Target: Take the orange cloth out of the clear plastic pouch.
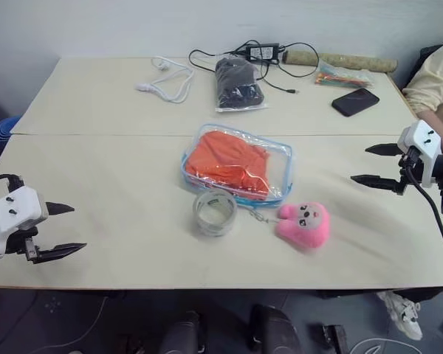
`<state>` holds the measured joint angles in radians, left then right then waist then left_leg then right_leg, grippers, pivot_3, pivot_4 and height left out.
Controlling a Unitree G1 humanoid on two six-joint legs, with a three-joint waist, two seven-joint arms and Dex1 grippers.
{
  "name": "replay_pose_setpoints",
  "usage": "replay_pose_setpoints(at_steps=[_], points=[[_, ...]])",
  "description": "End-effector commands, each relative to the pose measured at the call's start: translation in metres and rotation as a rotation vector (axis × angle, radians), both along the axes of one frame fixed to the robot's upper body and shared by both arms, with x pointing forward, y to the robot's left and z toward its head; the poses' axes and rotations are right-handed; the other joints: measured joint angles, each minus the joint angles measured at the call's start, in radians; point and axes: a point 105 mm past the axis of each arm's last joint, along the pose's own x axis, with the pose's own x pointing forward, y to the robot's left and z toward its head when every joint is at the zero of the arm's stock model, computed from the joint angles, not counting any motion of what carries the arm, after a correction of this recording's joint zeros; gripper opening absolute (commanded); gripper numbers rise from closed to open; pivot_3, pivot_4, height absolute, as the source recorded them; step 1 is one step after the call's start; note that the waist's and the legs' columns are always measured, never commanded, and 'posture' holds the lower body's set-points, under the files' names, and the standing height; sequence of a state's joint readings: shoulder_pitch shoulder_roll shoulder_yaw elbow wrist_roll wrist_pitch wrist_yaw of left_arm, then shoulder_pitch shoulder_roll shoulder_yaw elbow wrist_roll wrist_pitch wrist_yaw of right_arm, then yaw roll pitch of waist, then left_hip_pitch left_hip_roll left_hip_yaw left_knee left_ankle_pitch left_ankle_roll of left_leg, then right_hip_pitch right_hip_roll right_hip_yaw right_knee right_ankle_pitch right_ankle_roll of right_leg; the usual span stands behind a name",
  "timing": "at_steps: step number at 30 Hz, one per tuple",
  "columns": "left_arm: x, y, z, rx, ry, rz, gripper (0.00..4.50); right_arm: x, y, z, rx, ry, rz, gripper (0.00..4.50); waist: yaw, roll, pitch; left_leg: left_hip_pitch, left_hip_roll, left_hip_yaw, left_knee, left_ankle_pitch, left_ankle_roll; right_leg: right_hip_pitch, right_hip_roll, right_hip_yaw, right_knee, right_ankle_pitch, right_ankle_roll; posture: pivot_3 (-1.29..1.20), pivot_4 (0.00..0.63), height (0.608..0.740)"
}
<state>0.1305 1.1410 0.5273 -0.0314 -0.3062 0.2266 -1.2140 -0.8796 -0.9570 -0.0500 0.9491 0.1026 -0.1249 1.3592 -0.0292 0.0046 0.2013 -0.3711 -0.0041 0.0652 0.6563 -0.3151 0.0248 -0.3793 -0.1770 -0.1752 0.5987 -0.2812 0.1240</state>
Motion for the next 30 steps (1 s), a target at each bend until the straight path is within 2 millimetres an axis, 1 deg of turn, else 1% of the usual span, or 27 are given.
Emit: replay_pose_setpoints(at_steps=[1,7,13,19,25,28,30], points=[[0.001,0.001,0.007,0.025,-0.035,-0.009,4.49,-0.001,-0.002,0.018,0.0,-0.055,-0.001,4.5,0.0,0.0,0.0,0.0,0.0,0.0,0.0,0.0,0.0,0.0,0.0,0.0,0.0,0.0,0.0,0.0,0.15,0.74],[0.006,0.0,0.005,0.022,-0.056,0.007,4.49,-0.002,-0.004,0.016,-0.012,-0.056,-0.008,4.5,0.0,0.0,0.0,0.0,0.0,0.001,0.0,0.0,0.0,-0.001,0.0,0.001,0.0,0.0,0.0,0.0,0.15,0.74],[0.006,0.0,0.005,-0.018,-0.027,0.033,4.49,-0.001,-0.003,0.014,0.013,-0.041,-0.008,4.5,0.001,0.0,0.0,0.0,0.0,0.001,0.0,0.0,0.0,-0.001,0.0,0.001,0.0,0.0,0.0,0.0,0.15,0.74],[0.005,-0.008,0.008,-0.09,0.021,0.034,4.49,-0.003,0.001,0.014,0.041,-0.019,0.007,4.5,0.001,0.0,0.0,0.0,0.0,0.001,0.0,0.0,0.0,-0.001,0.0,0.002,0.0,0.0,0.0,0.0,0.15,0.74],[0.004,-0.015,0.01,-0.133,0.043,0.03,4.49,-0.01,0.005,0.012,0.064,0.007,0.034,4.5,0.002,0.0,0.0,0.0,0.0,0.001,0.0,-0.001,0.0,-0.001,0.0,0.002,0.0,0.0,0.0,0.0,0.15,0.74],[0.007,-0.028,0.018,-0.193,0.057,-0.007,4.49,-0.014,0.01,0.012,0.089,0.031,0.068,4.5,0.002,0.0,0.0,0.0,0.0,0.001,0.001,-0.001,0.0,-0.001,0.001,0.002,0.001,0.0,0.0,0.0,0.15,0.74],[0.01,-0.045,0.026,-0.231,0.061,-0.063,4.49,-0.019,0.016,0.013,0.092,0.044,0.102,4.5,0.005,0.0,0.0,0.0,0.0,0.001,0.001,-0.001,0.0,-0.002,0.001,0.003,0.002,0.0,0.0,0.0,0.15,0.74]])
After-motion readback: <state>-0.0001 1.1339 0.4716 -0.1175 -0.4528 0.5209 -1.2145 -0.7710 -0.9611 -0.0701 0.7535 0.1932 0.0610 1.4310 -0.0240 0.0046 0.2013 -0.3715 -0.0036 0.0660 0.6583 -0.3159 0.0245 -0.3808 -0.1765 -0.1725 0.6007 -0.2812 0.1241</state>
